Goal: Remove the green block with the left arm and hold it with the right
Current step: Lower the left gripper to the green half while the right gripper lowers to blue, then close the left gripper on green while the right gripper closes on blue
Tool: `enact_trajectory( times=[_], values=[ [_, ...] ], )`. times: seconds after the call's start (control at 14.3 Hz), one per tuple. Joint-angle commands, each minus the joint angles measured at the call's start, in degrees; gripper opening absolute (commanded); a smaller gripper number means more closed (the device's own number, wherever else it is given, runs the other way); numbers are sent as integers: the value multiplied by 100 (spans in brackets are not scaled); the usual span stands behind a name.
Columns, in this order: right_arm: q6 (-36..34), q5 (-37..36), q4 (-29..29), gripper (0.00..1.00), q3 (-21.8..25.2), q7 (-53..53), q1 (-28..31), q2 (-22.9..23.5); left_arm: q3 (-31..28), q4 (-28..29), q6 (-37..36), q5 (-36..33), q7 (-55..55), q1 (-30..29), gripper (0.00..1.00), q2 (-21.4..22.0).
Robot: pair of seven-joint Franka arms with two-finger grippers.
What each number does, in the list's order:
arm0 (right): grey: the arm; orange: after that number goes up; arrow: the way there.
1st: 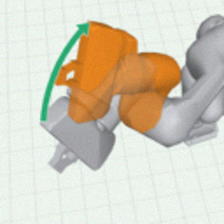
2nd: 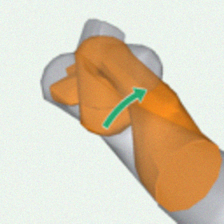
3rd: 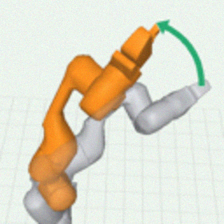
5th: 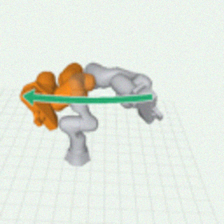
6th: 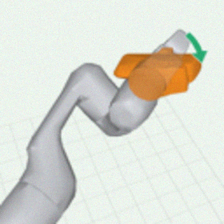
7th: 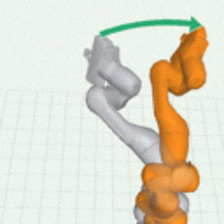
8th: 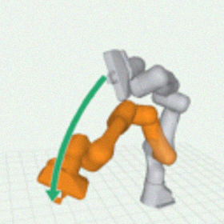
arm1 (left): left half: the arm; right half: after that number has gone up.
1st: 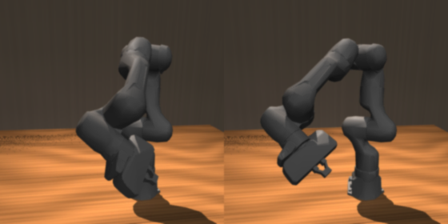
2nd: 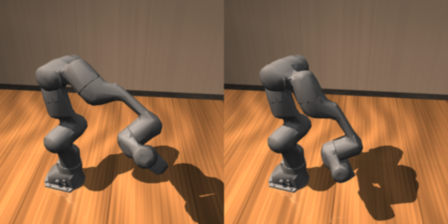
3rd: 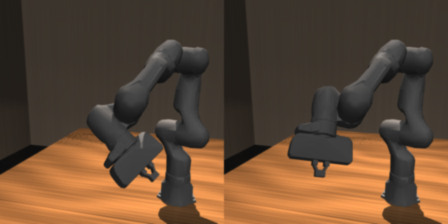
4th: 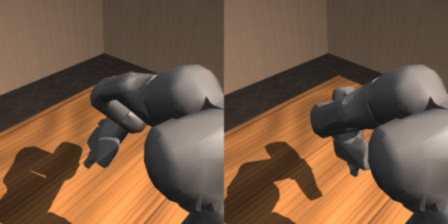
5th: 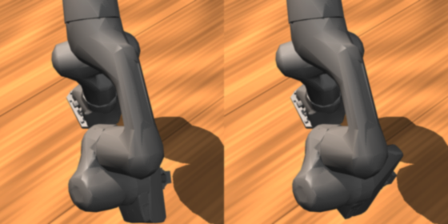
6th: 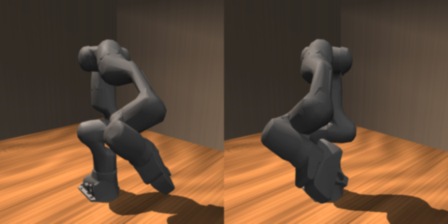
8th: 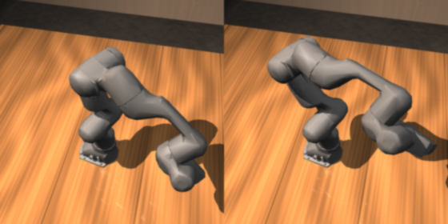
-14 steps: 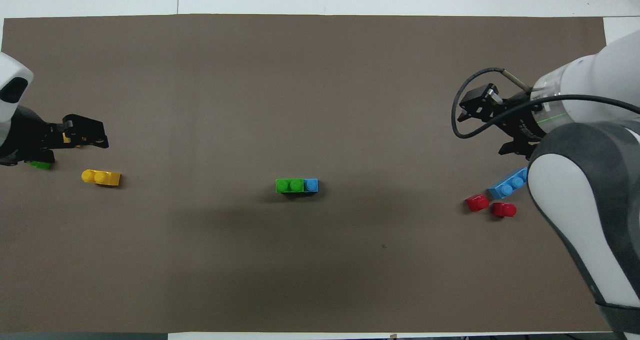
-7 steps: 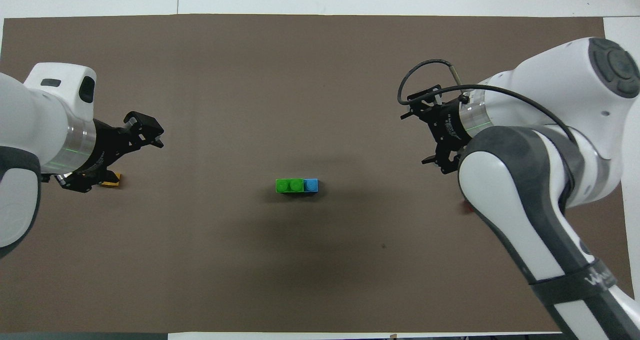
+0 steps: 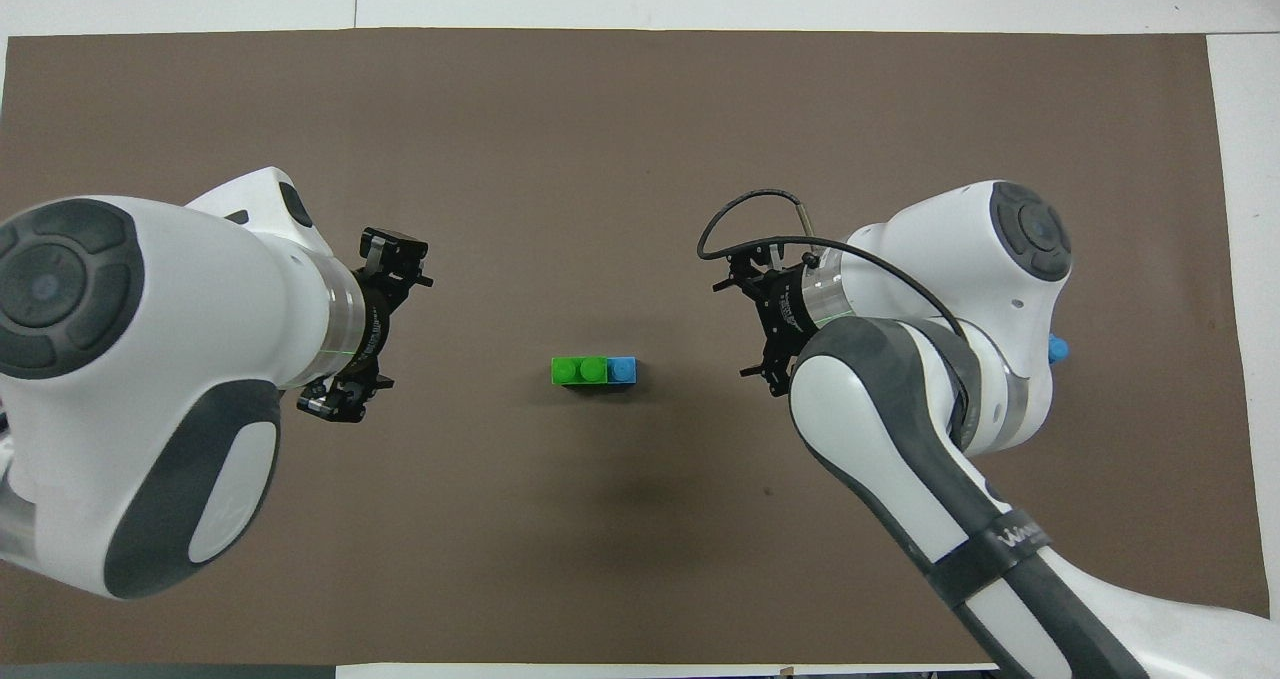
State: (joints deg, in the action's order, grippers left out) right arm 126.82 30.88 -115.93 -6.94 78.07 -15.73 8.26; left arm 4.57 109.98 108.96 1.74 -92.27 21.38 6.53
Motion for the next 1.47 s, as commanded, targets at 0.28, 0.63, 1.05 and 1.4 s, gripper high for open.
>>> enact_trajectory(
  times=[0.28, 0.63, 1.05, 1.4],
  values=[
    [1203, 988, -597, 99, 8, 549, -544, 140, -97, 366, 915, -33, -2275, 850, 100, -502],
    [1934, 1149, -580, 99, 8, 1237, -923, 438, -97, 471, 1189, -59, -3191, 1175, 100, -907],
    [2268, 1157, -571, 99, 8, 1228, -1292, 764, -114, 778, 1540, -156, -3886, 1325, 100, -1119],
    [2593, 1332, -571, 99, 8, 1202, -1486, 984, -115, 1051, 2085, -165, -4001, 1281, 100, -1101]
  ],
)
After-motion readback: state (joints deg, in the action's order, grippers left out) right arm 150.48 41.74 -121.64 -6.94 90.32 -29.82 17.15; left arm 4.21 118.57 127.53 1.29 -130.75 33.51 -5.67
